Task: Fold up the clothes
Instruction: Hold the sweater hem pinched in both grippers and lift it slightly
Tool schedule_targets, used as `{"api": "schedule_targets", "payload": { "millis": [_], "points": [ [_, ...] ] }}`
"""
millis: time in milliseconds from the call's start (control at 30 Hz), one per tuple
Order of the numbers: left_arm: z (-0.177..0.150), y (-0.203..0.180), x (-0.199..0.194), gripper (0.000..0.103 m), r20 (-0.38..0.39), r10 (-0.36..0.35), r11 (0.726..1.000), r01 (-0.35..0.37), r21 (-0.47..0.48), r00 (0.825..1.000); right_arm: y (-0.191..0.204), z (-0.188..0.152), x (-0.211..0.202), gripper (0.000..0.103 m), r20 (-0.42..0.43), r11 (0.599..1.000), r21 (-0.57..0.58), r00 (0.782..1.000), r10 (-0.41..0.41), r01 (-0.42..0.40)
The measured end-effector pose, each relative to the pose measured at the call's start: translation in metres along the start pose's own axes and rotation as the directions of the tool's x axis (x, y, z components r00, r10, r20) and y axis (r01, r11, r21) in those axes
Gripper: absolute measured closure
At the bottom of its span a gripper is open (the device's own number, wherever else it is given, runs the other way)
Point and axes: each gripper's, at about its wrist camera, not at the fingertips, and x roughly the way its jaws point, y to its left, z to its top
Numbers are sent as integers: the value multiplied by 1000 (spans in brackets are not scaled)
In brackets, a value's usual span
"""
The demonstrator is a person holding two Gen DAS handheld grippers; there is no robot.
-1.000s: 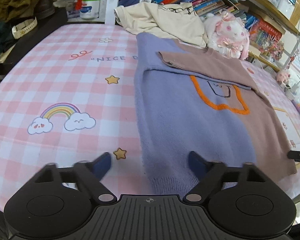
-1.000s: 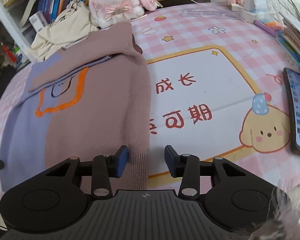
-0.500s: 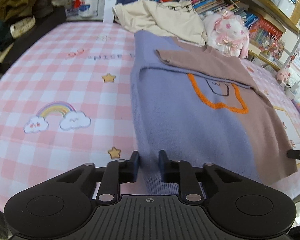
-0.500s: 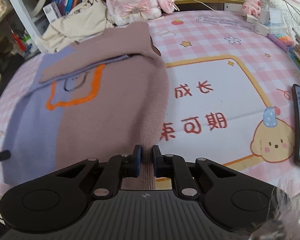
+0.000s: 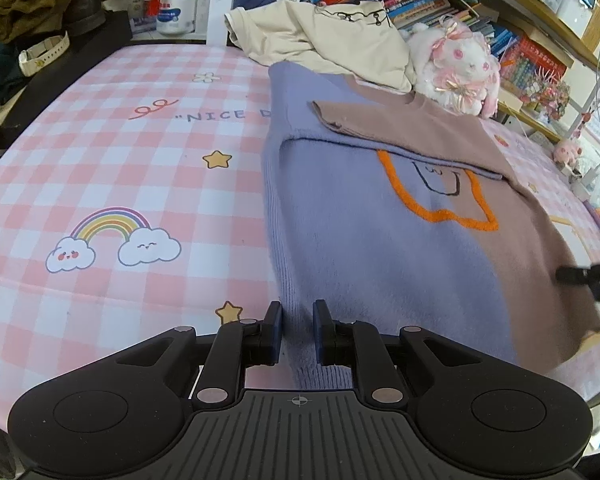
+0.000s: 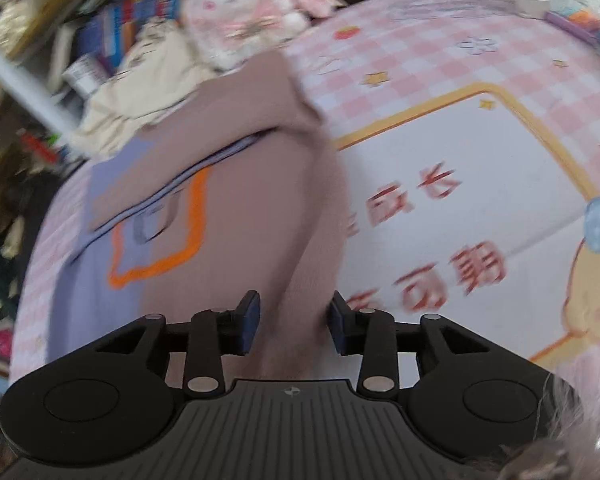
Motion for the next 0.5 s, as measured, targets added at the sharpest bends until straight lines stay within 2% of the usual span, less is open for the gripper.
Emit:
{"api": "schedule_targets", "payload": {
  "millis": [133,267,367,500],
  "points": [
    [-1,1,2,89,-5,0,1000,0,-1,1000,-17,25,10,67,20,997,76,1000,11,-13],
    [-1,6,4,89,-14,-16,999,16,-30,1000,-30,42,21,65,-3,985,141,995,99,-98],
    [-2,10,4,89,-11,-34,999,33,-42,999,-37,39,23,66,-61,966,182,978,200,-186],
    [-2,18,5,89,-7,-70,995,69,-78,998,-44,20,12,72,-121,949,213,958,261,-232]
  ]
}}
